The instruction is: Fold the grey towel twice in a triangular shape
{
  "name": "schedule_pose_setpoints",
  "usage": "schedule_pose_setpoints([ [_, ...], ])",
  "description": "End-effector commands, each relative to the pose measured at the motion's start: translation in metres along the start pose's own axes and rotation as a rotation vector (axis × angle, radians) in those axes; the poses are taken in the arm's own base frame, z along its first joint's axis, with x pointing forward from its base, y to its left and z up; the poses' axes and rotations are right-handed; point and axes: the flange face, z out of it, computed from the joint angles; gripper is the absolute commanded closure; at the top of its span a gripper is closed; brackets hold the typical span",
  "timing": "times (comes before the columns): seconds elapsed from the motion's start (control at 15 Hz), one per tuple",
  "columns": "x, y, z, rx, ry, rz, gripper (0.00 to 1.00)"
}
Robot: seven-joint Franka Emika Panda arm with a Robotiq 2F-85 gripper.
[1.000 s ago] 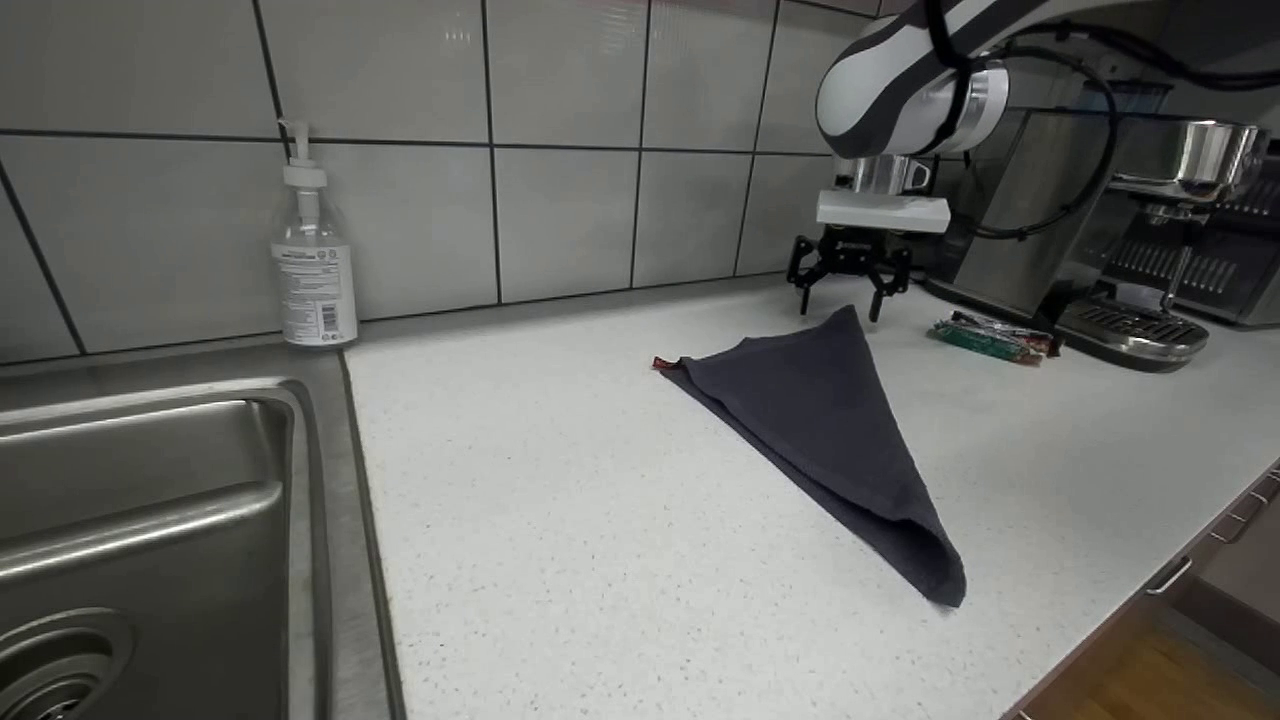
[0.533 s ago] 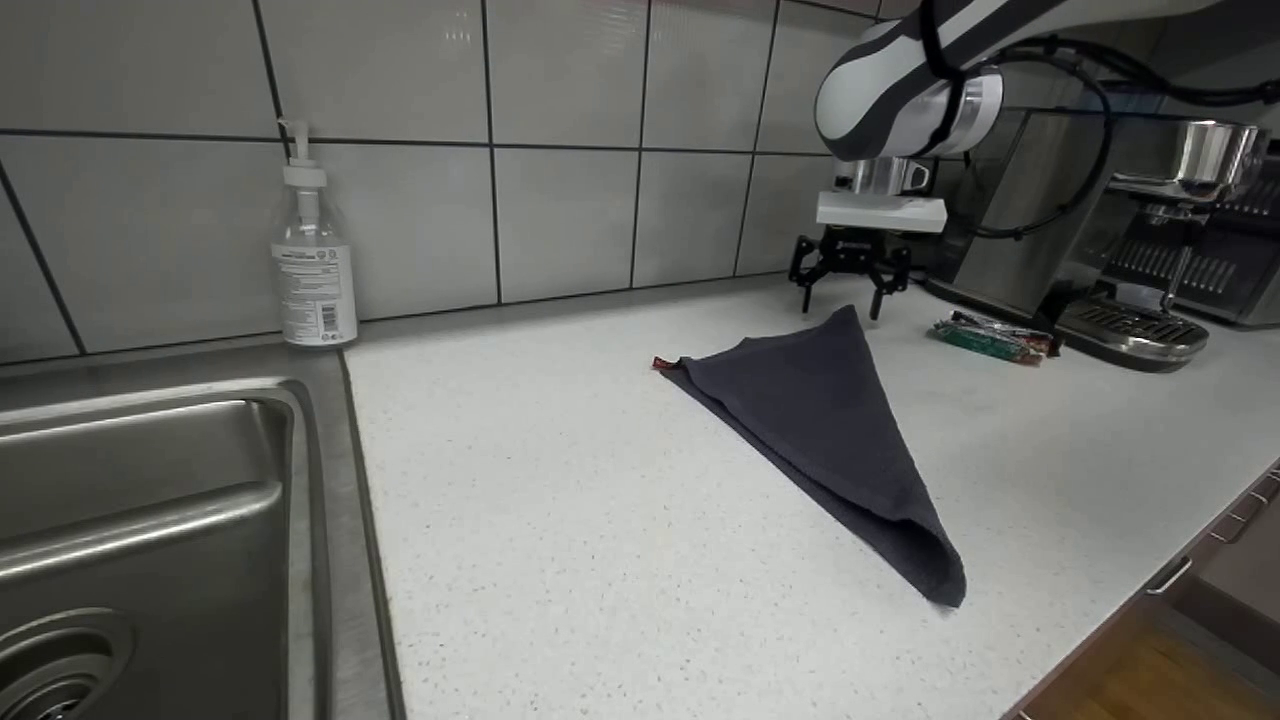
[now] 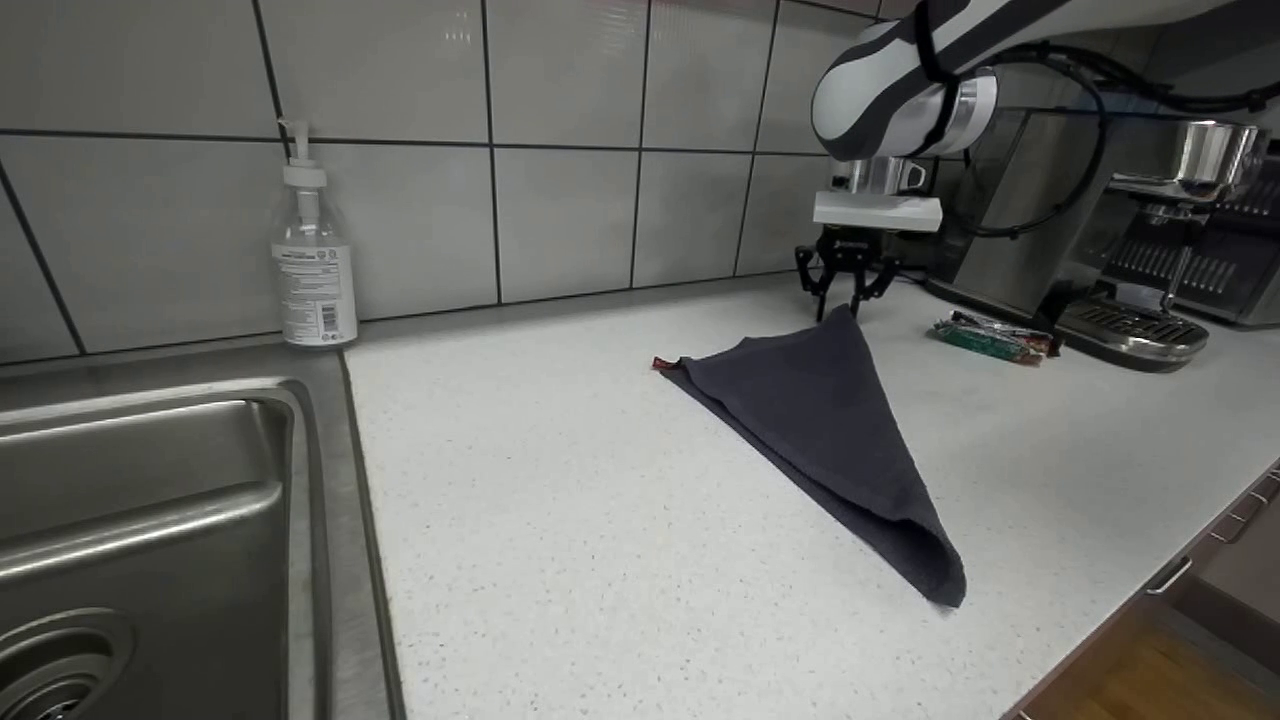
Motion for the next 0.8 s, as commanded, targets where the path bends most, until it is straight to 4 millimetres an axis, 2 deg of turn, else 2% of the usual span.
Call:
schedule_pose_setpoints([
  [0.0, 0.006, 0.0, -0.005, 0.007, -0.013, 0.022, 0.86],
  [0.13, 0.006, 0.001, -0.006, 0.009, -0.011, 0.022, 0.99],
  [0.73, 0.001, 0.003, -0.02, 0.042, -0.008, 0.016, 1.0],
])
